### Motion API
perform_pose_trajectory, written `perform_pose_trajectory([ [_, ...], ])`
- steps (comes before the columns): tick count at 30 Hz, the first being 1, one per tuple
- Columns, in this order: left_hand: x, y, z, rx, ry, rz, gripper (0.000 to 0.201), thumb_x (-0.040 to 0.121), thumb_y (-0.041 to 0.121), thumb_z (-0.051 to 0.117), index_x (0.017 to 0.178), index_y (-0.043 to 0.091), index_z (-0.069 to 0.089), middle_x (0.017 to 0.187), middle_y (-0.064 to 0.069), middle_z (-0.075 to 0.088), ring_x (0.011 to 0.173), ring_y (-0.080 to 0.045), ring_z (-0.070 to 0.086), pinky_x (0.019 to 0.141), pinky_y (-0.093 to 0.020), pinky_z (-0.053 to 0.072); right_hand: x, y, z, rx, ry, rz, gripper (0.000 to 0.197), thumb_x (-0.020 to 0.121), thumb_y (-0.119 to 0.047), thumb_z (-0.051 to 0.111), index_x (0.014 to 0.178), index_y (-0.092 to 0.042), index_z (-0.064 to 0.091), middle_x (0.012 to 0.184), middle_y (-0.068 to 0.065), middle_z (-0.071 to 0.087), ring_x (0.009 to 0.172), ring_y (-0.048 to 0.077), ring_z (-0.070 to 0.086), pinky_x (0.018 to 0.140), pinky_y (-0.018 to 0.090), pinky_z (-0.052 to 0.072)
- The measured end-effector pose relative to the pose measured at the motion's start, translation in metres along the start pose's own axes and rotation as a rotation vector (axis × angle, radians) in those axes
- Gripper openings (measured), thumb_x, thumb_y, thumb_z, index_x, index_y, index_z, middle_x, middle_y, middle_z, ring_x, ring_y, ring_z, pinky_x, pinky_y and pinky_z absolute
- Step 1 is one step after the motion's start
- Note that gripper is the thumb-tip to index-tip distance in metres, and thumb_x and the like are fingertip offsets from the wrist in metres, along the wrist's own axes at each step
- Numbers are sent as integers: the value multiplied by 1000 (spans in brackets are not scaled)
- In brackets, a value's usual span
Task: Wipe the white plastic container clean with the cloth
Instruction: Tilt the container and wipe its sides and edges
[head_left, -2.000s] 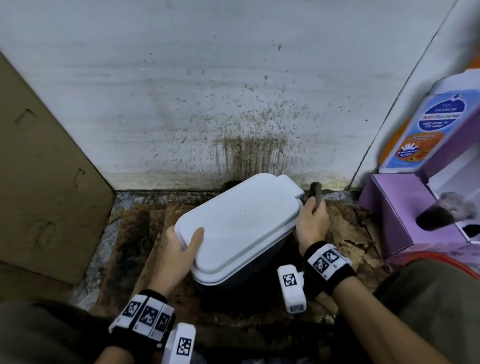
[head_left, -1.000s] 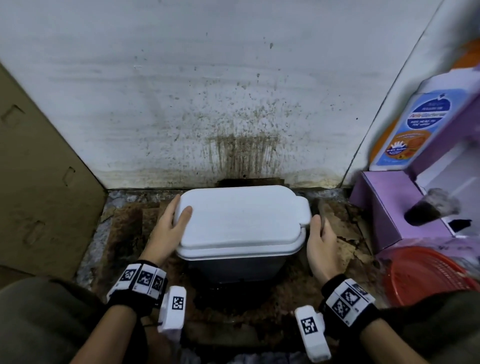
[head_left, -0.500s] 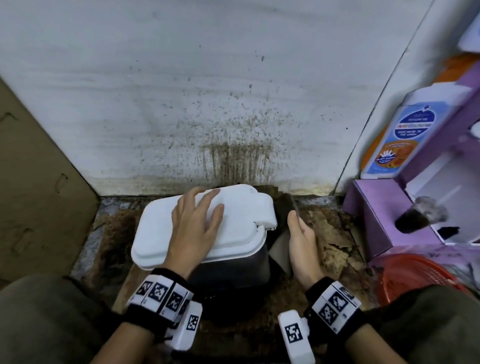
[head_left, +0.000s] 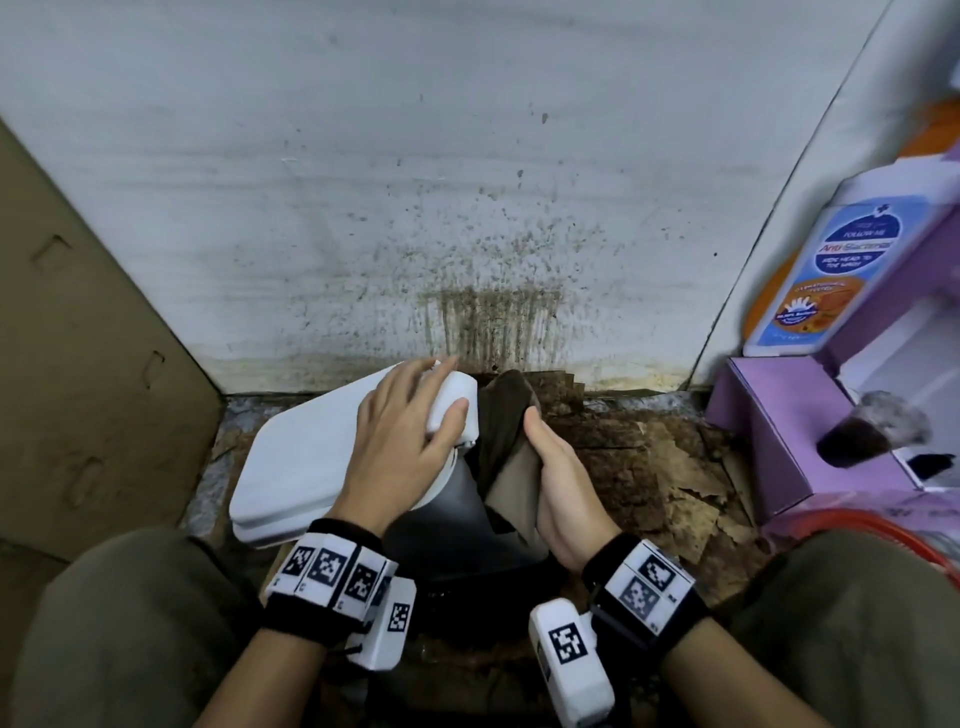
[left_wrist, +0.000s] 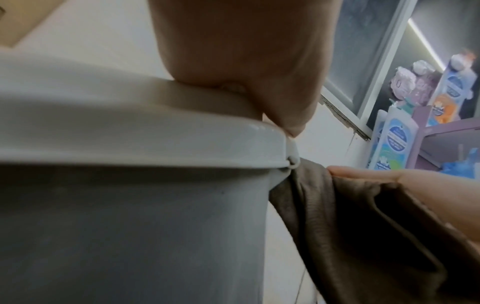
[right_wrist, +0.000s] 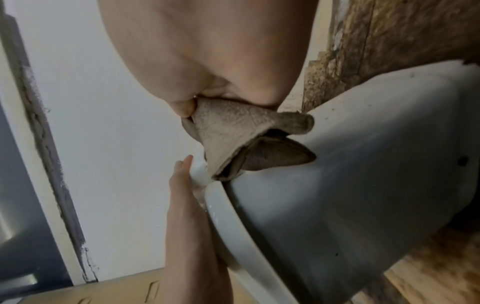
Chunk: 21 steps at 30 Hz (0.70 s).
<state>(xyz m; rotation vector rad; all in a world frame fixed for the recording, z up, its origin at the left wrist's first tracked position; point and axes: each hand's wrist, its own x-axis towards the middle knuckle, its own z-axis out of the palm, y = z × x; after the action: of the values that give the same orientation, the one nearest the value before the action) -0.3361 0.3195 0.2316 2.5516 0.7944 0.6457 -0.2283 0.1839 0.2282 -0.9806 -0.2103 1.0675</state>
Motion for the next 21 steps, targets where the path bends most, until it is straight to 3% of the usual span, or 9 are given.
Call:
perform_pose_trajectory([
  [2, 1, -4, -4, -9, 13, -8, 58, 97, 53, 32, 149, 32, 45, 146, 9, 46, 139, -13, 36, 110, -33, 26, 7, 6, -1, 46, 19, 4, 47, 108, -40, 37, 142, -12, 55, 136, 14, 64, 127, 29, 61, 111, 47, 43],
  [5, 0, -7, -11, -33, 0, -23, 57, 95, 50, 33, 147, 31, 46, 145, 9, 45, 138, -13, 37, 111, -35, 28, 18, 11, -3, 65, 156, -95, 44, 108, -38, 39, 139, -13, 56, 129, 13, 69, 119, 28, 66, 105, 46, 49],
  [10, -2, -19, -21, -36, 8, -39, 53, 95, 48, 33, 143, 31, 48, 145, 10, 44, 137, -12, 36, 107, -33, 27, 28, 29, 2, -182, 285, -161, 47, 102, -54, 43, 140, -30, 56, 132, -3, 67, 123, 18, 63, 110, 47, 45],
  [12, -1, -24, -23, -37, 24, -46, 52, 95, 47, 33, 142, 31, 49, 144, 9, 46, 135, -14, 37, 106, -33, 28, 27, 36, 9, -328, 282, -167, 55, 98, -62, 41, 145, -35, 50, 142, -11, 59, 131, 10, 54, 116, 43, 40],
  [15, -2, -31, -25, -52, 46, -44, 50, 96, 46, 35, 141, 30, 50, 142, 7, 48, 134, -17, 40, 107, -38, 32, 25, 49, 25, -402, 218, -183, 51, 106, -49, 36, 152, -28, 42, 150, -16, 46, 139, 3, 41, 122, 34, 29],
  [18, -3, -34, -25, -54, 42, -39, 50, 97, 46, 34, 142, 32, 49, 144, 8, 47, 135, -16, 39, 109, -39, 32, 28, 68, 38, -496, 116, -210, 50, 106, -50, 33, 154, -35, 37, 156, -16, 42, 145, 2, 35, 124, 36, 25],
  [21, -6, -37, -26, -57, 45, -47, 50, 98, 46, 33, 143, 32, 48, 145, 8, 46, 137, -15, 37, 110, -41, 31, 32, 82, 45, -685, 70, -249, 49, 109, -39, 28, 158, -33, 24, 165, -15, 21, 152, -1, 14, 127, 34, 13],
])
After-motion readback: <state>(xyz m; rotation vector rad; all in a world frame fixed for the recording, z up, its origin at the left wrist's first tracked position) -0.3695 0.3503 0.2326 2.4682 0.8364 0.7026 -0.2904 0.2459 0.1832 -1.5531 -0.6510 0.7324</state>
